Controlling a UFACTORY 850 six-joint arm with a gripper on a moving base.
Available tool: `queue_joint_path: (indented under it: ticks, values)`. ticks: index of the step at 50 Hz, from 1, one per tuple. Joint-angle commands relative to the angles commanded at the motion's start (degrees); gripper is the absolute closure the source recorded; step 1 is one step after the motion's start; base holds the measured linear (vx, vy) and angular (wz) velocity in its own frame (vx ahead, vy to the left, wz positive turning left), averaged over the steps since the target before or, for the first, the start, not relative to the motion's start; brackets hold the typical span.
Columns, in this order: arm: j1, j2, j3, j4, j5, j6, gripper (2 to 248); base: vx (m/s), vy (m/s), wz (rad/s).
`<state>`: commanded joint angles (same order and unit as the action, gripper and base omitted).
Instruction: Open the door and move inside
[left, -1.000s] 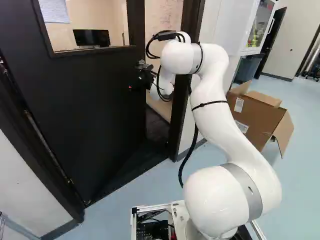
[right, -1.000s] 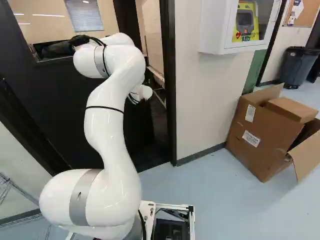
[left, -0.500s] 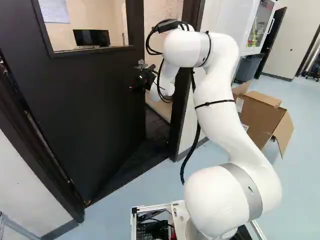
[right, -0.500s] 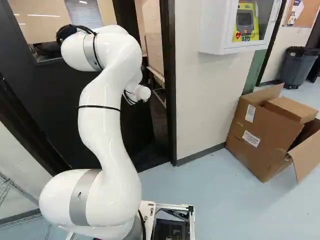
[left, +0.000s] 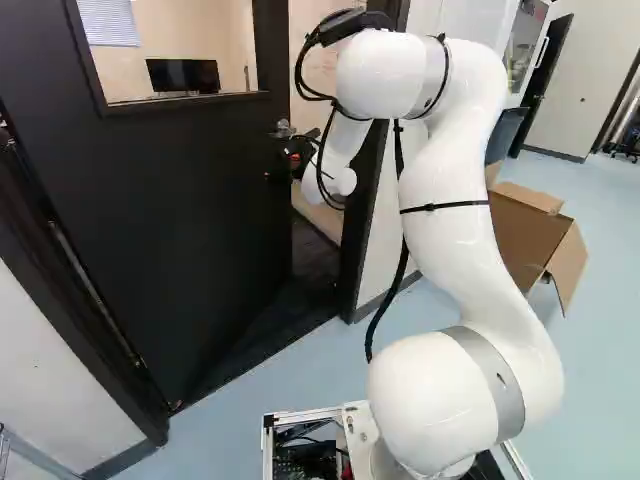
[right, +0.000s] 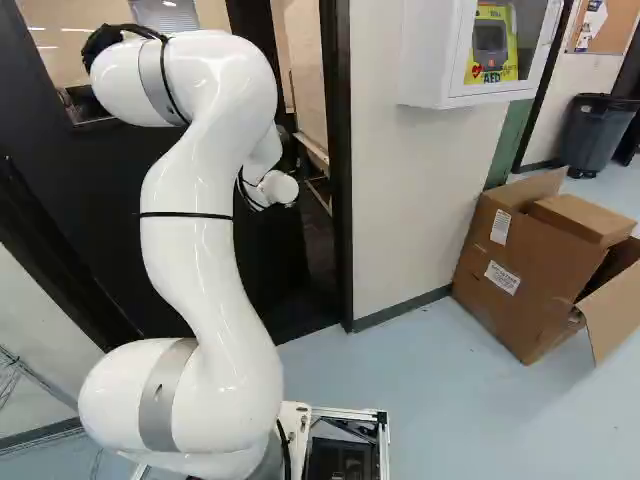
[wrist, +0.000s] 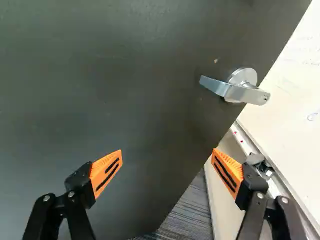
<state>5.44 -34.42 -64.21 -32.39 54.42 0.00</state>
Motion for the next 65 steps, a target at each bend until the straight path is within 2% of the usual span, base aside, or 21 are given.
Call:
queue_joint_path:
  ticks: [65]
  values:
    - [-1.0,17.6,22.4,24.6,-3.1,0.0,3,0.0,0.0,0.0]
